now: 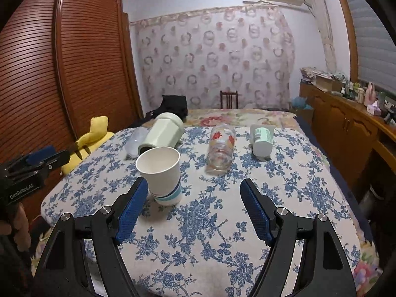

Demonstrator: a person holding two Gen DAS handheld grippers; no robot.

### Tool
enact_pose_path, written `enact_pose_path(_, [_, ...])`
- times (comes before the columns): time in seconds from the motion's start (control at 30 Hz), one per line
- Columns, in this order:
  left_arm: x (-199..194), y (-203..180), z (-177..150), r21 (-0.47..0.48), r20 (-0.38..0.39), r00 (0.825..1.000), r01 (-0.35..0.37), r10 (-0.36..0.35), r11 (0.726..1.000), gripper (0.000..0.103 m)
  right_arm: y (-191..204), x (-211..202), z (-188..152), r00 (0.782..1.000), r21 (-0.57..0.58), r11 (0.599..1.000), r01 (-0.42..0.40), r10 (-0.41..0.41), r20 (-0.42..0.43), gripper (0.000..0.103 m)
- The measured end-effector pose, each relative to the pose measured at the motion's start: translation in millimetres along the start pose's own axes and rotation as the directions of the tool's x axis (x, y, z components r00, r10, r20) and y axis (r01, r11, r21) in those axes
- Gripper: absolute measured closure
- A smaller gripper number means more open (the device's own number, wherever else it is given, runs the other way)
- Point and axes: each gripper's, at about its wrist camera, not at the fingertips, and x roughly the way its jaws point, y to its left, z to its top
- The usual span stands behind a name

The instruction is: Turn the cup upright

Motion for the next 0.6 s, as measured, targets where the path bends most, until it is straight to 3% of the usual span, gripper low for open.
enact_pose_path(0.6, [-2.5, -2.9, -0.9, 0.001, 0.006, 1.0, 0.0, 0.0, 1.0, 0.042, 0.0, -0.8, -0.6, 1.0, -0.001, 1.0, 0.001, -0.001, 0.002, 0.024])
